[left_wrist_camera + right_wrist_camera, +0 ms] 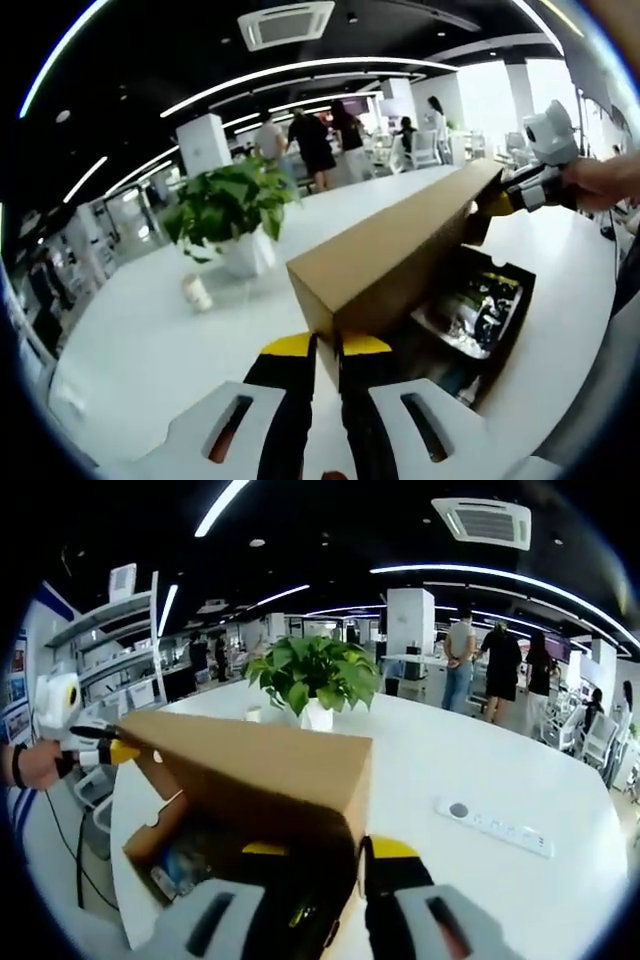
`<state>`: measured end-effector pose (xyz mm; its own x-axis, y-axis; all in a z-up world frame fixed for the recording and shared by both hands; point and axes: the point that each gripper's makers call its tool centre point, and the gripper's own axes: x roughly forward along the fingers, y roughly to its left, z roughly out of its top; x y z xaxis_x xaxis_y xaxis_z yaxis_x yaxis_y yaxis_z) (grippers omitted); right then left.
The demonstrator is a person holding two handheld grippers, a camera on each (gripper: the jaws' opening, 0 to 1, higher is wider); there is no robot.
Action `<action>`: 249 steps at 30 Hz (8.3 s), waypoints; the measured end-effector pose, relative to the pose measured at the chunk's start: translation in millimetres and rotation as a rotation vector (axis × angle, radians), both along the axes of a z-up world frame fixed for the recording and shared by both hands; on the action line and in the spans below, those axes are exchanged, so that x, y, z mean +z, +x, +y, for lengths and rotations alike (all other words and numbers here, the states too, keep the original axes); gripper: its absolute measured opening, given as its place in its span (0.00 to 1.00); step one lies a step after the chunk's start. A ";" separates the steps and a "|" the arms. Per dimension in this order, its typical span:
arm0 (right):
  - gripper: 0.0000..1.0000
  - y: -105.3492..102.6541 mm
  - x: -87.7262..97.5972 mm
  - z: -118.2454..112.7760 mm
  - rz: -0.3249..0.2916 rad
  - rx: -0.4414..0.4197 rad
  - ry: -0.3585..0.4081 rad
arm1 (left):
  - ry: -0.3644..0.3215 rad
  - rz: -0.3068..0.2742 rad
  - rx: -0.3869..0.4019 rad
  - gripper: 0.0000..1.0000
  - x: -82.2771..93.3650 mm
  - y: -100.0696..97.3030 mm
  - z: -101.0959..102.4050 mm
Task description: Operate the shoe box by opening the lid, removing the specified soft item, and placing it in the target area until the item is outside and the box remains undamaged.
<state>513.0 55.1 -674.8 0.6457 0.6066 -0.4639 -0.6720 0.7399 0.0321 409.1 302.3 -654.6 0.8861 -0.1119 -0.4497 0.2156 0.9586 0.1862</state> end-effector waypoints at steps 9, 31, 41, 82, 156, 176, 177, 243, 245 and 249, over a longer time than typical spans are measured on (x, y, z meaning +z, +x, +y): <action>0.08 10.4 -3.9 -4.6 -0.007 -0.025 0.011 | 0.000 -0.009 0.005 0.05 0.1 5.0 2.7; 0.01 21.3 -15.6 -6.9 0.008 -0.021 -0.028 | 0.007 0.070 0.029 0.06 -31.7 11.3 5.4; 0.02 20.3 -38.1 -7.0 0.048 -0.028 -0.092 | -0.011 0.121 0.044 0.06 -50.7 12.9 7.0; 0.00 34.5 -52.3 -3.2 0.088 -0.010 -0.115 | -0.063 0.163 0.059 0.03 -66.9 33.1 13.7; 0.00 55.5 -67.0 2.4 0.137 -0.017 -0.182 | -0.060 0.191 0.053 0.04 -73.4 69.7 25.9; 0.00 60.2 -71.9 3.5 0.152 -0.030 -0.179 | -0.010 0.191 0.066 0.07 -79.6 80.2 27.5; 0.00 60.3 -72.1 3.6 0.152 -0.031 -0.179 | -0.009 0.191 0.067 0.07 -79.6 80.3 27.6; 0.00 63.8 -83.7 5.9 0.194 -0.056 -0.154 | 0.050 0.243 0.068 0.11 -97.7 93.4 31.0; 0.00 64.4 -84.3 5.8 0.195 -0.059 -0.154 | 0.052 0.243 0.067 0.11 -97.5 93.1 30.7; 0.00 64.3 -85.3 5.7 0.202 -0.062 -0.152 | 0.057 0.244 0.066 0.12 -97.5 93.0 30.5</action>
<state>577.3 60.9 -760.1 0.5646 0.4826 -0.6696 -0.6167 0.7858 0.0463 502.1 332.7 -752.0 0.7550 -0.0254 -0.6553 0.1980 0.9614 0.1908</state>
